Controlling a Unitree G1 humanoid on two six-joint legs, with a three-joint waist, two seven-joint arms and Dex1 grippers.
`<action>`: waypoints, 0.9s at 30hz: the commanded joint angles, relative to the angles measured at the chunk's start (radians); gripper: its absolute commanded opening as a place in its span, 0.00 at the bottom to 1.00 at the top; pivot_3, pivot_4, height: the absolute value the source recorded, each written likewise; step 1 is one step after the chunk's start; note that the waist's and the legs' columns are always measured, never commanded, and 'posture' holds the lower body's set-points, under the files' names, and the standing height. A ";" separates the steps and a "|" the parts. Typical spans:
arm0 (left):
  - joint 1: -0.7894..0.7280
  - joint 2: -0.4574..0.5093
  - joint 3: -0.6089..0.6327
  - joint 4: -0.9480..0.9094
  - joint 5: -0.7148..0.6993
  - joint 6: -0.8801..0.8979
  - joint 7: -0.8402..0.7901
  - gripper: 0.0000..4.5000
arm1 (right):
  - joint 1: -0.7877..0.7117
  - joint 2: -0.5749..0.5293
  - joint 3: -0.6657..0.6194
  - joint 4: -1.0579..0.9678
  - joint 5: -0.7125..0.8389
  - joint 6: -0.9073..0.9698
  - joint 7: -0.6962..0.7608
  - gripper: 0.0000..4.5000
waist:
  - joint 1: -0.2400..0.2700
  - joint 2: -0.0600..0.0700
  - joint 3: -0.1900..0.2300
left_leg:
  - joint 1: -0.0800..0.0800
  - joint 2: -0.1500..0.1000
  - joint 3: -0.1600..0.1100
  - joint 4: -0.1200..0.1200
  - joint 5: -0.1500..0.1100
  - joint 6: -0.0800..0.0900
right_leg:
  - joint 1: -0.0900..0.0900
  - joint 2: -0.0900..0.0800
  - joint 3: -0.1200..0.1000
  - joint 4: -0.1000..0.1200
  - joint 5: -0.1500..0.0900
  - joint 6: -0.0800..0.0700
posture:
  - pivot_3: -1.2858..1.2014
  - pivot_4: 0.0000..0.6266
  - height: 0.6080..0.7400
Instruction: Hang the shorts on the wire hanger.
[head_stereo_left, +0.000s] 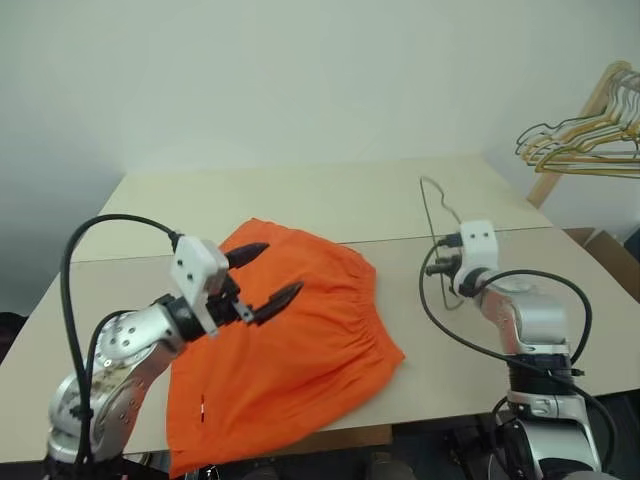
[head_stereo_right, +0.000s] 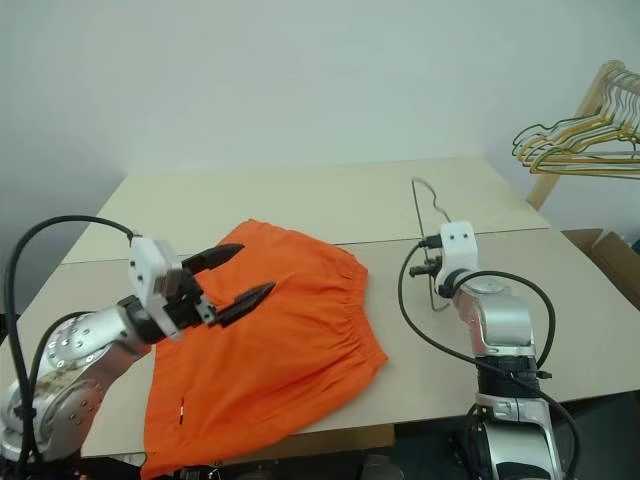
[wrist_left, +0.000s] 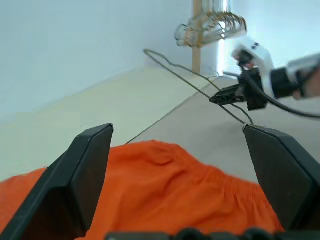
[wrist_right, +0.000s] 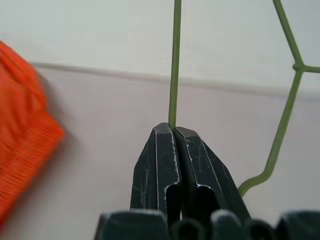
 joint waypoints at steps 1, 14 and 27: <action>-0.101 -0.095 0.064 0.052 -0.169 0.065 0.127 1.00 | 0.049 0.008 0.122 -0.114 -0.078 -0.260 0.032 0.01 | 0.000 -0.003 0.001 | 0.001 0.000 0.000 0.000 0.000 0.000 | 0.000 0.000 0.000 0.000 0.000 0.000 | 0.53 0.00 1.00; -0.357 -0.270 0.184 0.262 -0.430 0.041 0.363 1.00 | 0.126 0.132 0.298 -0.164 -0.192 -0.655 0.047 0.01 | 0.002 -0.014 0.008 | 0.001 -0.001 0.002 0.002 0.000 -0.001 | 0.001 0.000 -0.003 0.000 0.000 0.000 | 0.53 0.00 1.00; -0.347 -0.294 0.129 0.261 -0.438 0.003 0.343 0.44 | 0.150 0.133 0.316 -0.130 -0.228 -0.751 0.097 0.00 | 0.011 -0.015 0.009 | 0.001 -0.001 0.002 0.002 0.000 -0.001 | 0.001 0.000 -0.005 -0.001 0.000 0.000 | 0.53 0.00 1.00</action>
